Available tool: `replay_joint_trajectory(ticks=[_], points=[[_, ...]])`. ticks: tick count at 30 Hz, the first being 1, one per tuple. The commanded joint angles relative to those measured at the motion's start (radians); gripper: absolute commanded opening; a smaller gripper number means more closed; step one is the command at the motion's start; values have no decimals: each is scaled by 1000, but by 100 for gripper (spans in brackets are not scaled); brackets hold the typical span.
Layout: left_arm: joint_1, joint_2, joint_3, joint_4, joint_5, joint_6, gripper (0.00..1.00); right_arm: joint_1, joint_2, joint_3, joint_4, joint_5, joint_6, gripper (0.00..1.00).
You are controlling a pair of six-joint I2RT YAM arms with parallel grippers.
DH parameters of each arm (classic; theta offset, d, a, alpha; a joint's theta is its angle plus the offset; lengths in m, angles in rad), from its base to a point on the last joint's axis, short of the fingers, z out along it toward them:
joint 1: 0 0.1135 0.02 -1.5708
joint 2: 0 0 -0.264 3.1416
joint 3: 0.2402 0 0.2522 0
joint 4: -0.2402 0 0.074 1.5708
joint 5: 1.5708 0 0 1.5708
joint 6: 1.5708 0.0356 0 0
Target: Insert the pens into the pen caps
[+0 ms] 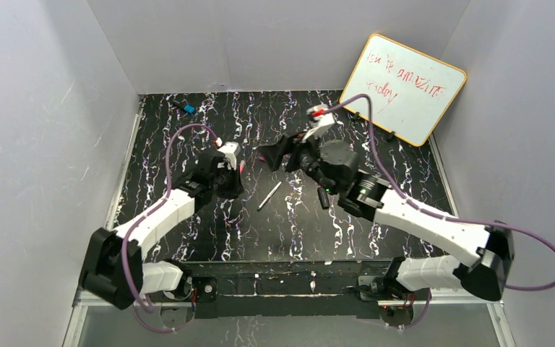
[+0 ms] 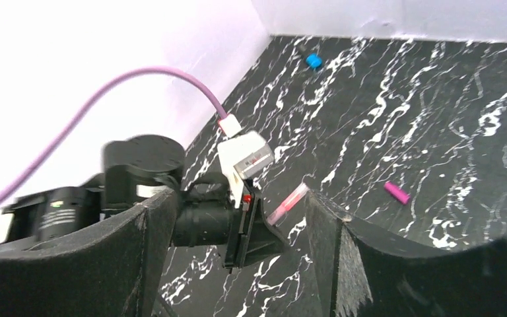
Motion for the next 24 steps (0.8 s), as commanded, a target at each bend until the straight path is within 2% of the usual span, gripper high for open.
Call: replay_joint_trajectory(ticks=[1,10,14,16,18,20,24], points=[[27,117,54,-10,8,-26,0,-30,-93,-82,9,1,-6,80],[72,353,169,-105,-116,-87,0,-37,-199,-174,-39,-6,2,80],[76,405,197,-135,-204,-93,11,-39,-232,-188,-58,5,-15,80],[78,427,210,-152,-233,-97,20,-38,-247,-196,-65,16,-18,81],[80,441,218,-162,-246,-102,23,-40,-262,-207,-65,28,-21,82],[82,448,220,-162,-246,-105,0,-40,-276,-216,-69,35,-21,82],[82,463,227,-164,-244,-105,0,-42,-290,-226,-77,36,-20,83]])
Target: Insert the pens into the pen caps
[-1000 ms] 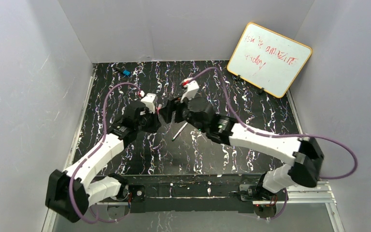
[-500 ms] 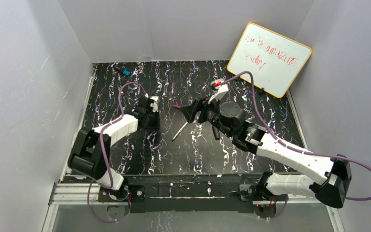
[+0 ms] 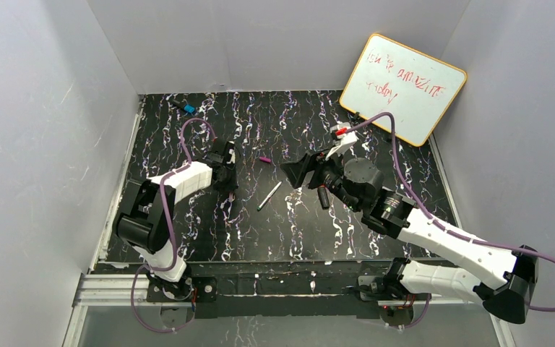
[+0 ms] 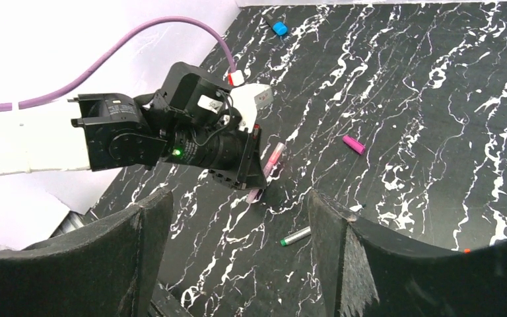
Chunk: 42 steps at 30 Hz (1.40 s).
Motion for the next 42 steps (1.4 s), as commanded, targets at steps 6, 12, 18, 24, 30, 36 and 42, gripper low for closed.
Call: replay_joint_trajectory(ticks=[6,12,18,24,30,36,42], points=[[8,30,36,-68,-49,-8,2,-5,-35,-15,0,27,-17,83],[7,-5,72,-98,-82,10,80,-7,-24,-19,-20,18,-13,84],[8,-60,159,-162,-122,70,84,-8,-42,-19,-63,24,-8,84],[-15,-171,161,-92,3,276,57,-8,-83,-24,-133,48,-21,84],[28,-162,95,-149,-231,156,62,-10,-77,-24,-161,22,-16,84],[112,-173,18,-167,-274,72,65,-9,-62,-16,-166,-8,-6,84],[114,-252,35,-67,-89,118,66,-9,-64,-27,-165,-12,-1,84]])
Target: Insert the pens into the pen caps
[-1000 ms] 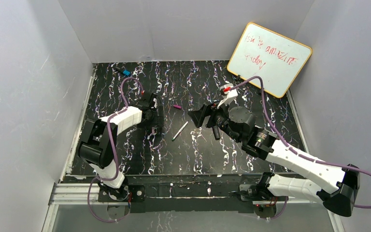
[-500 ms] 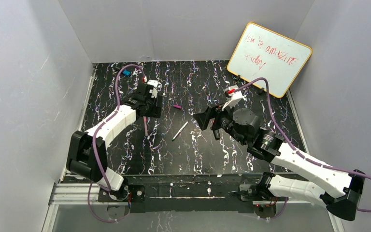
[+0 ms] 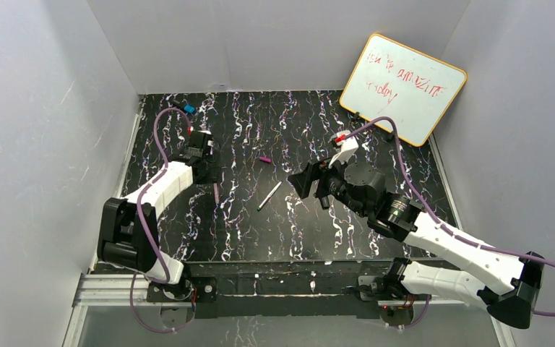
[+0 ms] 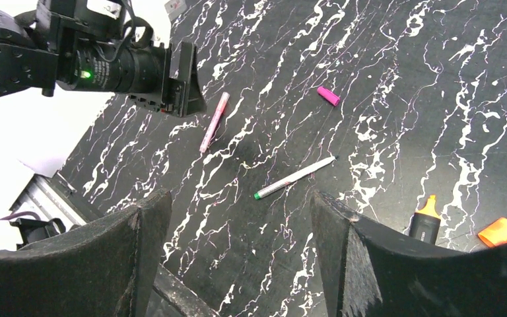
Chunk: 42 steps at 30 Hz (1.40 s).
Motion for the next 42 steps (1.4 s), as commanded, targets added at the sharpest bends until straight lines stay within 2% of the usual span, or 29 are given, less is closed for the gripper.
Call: replay_joint_trajectory(ticks=[1,4,6,8,11,13,15,20,22,24,26,32,36,42], points=[[-8,-108,15,91,169,29,68,-3,-8,-9,22,-6,5,84],[-24,-137,17,135,322,98,70,-2,-7,-21,26,-3,-5,85],[-50,-135,19,124,341,133,70,-5,7,-29,10,50,17,98],[-78,-145,7,110,306,163,70,-35,72,-8,-44,114,104,99],[-84,-190,-32,104,255,188,70,-147,214,107,-163,40,354,99],[-83,-234,-52,97,242,196,70,-218,320,196,-168,-158,435,95],[-83,-274,-70,96,238,197,70,-270,432,289,-190,-272,579,82],[-83,-354,-84,93,224,197,71,-355,828,641,-393,-543,830,81],[-84,-373,-83,87,221,195,71,-347,996,835,-594,-575,881,78],[-83,-391,-81,74,224,192,71,-307,1126,1009,-776,-537,904,75],[-84,-411,-82,64,211,192,72,-249,1198,1097,-885,-474,928,75],[-83,-477,-78,50,178,197,73,-225,1177,917,-852,-483,1015,70],[-84,-493,-75,49,205,197,73,-222,1169,934,-877,-445,1024,64],[-83,-506,-73,48,229,196,74,-218,1174,971,-952,-371,1051,64]])
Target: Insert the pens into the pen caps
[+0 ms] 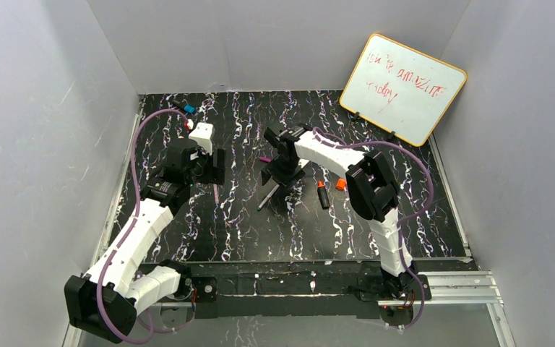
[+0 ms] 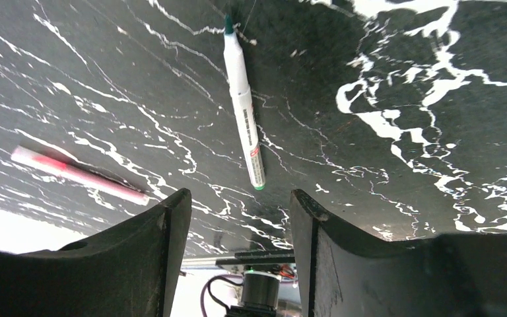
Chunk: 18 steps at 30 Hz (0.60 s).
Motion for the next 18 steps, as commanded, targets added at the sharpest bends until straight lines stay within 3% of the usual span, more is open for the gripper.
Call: replay_joint_trajectory(ticks=[1,11,14,18], points=[[2,-30,5,-23,15,7,74,-6,-53,36,-86,80,56,64],[3,-28,6,-25,6,8,75,-21,81,201,-163,86,34,46],[2,-24,4,-26,4,8,75,-31,78,168,-122,77,32,45],[1,-17,6,-26,5,8,75,-43,77,141,-100,64,29,52]])
